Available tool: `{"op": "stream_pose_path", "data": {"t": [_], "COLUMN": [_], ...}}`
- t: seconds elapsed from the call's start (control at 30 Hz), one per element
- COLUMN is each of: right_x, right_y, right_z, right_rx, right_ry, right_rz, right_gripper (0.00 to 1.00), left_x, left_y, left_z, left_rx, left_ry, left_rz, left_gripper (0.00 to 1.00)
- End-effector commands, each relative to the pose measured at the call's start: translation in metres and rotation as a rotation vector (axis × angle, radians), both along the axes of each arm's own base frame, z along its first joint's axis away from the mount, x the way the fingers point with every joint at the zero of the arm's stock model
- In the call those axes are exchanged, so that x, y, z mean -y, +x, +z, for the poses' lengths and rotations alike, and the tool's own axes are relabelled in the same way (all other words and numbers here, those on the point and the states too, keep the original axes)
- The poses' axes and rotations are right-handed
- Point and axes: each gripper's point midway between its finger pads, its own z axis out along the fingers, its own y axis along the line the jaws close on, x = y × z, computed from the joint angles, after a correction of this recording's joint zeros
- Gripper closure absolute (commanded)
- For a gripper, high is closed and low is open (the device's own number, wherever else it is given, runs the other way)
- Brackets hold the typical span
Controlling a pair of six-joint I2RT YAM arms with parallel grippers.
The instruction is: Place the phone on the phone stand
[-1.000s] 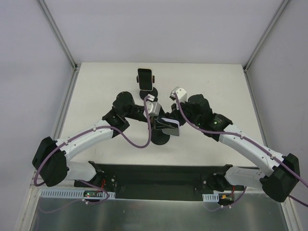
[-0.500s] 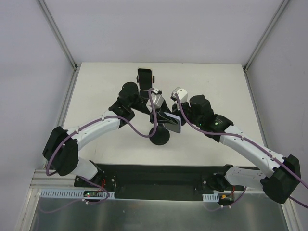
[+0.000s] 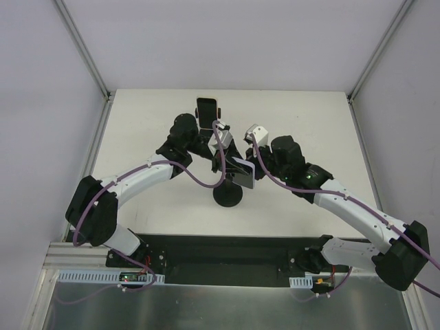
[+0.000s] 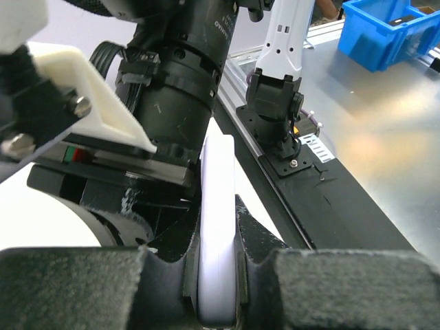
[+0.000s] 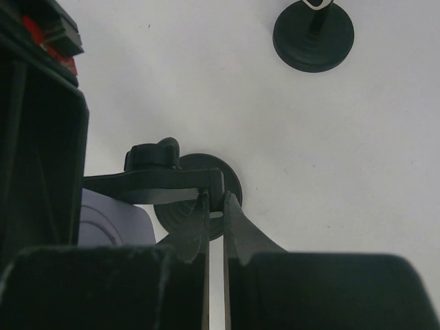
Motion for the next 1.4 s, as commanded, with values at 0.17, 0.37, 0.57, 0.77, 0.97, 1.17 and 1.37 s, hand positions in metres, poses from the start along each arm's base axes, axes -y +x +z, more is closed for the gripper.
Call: {"op": "stream_pose_path", "data": {"t": [0.17, 0.37, 0.57, 0.77, 0.97, 1.17, 1.37], "right_x": [-0.007, -0.004, -0.002, 0.029, 0.071, 0.082, 0.052], "right_y": [0.0, 0.005, 0.007, 0.026, 0.032, 0.011, -0.024], "right_z": [0.02, 0.022, 0.025, 0.024, 0.039, 0.046, 0.07], "right_rx": [0.038, 0.051, 0.058, 0.102, 0.227, 0.3, 0.352], "right_ry": [0.081, 0.108, 0.119, 0.16, 0.191, 0.213, 0.248], "right_rz": [0.002, -0.044, -0.068, -0.301, -0.592, -0.83, -0.862], "right_gripper": [0.99, 0.99, 0.99, 0.99, 1.0, 1.0, 1.0], "left_x": [-0.003, -0.006, -0.011, -0.019, -0.065, -0.114, -0.103], "left_y": [0.031, 0.032, 0.034, 0.063, 0.109, 0.129, 0.146], "left_z": [0.015, 0.002, -0.005, -0.01, -0.045, -0.062, -0.064], "left_rx": [0.087, 0.02, 0.007, -0.101, -0.05, -0.041, -0.025], "left_ry": [-0.068, -0.038, -0.029, 0.085, 0.293, 0.311, 0.296], "left_rz": [0.064, 0.122, 0.19, 0.455, 1.072, 1.441, 1.5], "left_gripper": [1.0, 1.0, 1.0, 1.0, 1.0, 1.0, 1.0]}}
